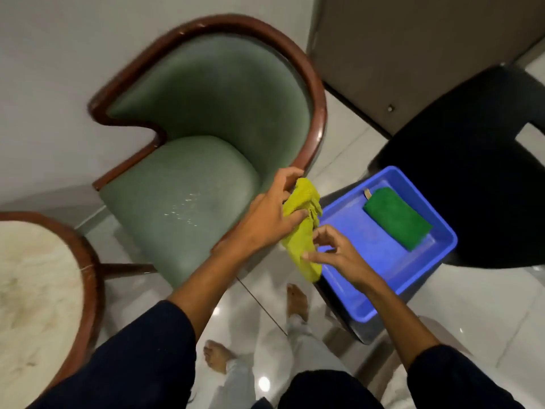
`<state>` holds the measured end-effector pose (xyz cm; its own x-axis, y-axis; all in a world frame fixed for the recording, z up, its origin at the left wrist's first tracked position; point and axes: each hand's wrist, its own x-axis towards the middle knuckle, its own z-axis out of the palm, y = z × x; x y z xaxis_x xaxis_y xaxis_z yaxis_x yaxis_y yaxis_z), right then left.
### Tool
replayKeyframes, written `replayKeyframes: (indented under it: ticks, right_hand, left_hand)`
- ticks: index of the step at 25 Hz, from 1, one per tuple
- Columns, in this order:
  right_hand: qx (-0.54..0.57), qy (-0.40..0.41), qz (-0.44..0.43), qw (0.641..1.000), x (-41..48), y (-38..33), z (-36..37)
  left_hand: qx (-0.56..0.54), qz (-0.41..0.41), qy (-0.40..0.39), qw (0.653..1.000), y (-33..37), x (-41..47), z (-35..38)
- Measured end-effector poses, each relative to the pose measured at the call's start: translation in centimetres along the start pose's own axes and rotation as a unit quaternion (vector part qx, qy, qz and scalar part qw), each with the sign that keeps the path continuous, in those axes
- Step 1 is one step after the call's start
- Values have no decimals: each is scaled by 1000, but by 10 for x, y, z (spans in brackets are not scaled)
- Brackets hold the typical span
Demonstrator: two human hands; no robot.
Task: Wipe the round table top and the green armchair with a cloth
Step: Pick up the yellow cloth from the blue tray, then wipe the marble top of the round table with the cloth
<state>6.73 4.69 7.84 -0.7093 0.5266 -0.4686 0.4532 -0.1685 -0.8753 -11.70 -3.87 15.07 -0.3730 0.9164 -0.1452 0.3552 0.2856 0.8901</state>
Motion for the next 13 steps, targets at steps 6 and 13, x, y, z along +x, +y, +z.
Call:
replayKeyframes:
  ticks: [6,13]
  right_hand:
    - [-48,-94,-86,991,-15,-72,124]
    - [361,-108,24,926,-6,-117,226]
  left_hand:
    - [151,21,31,988,17,-86,-155]
    - [-43,-43,93,994,-1,-196,-258]
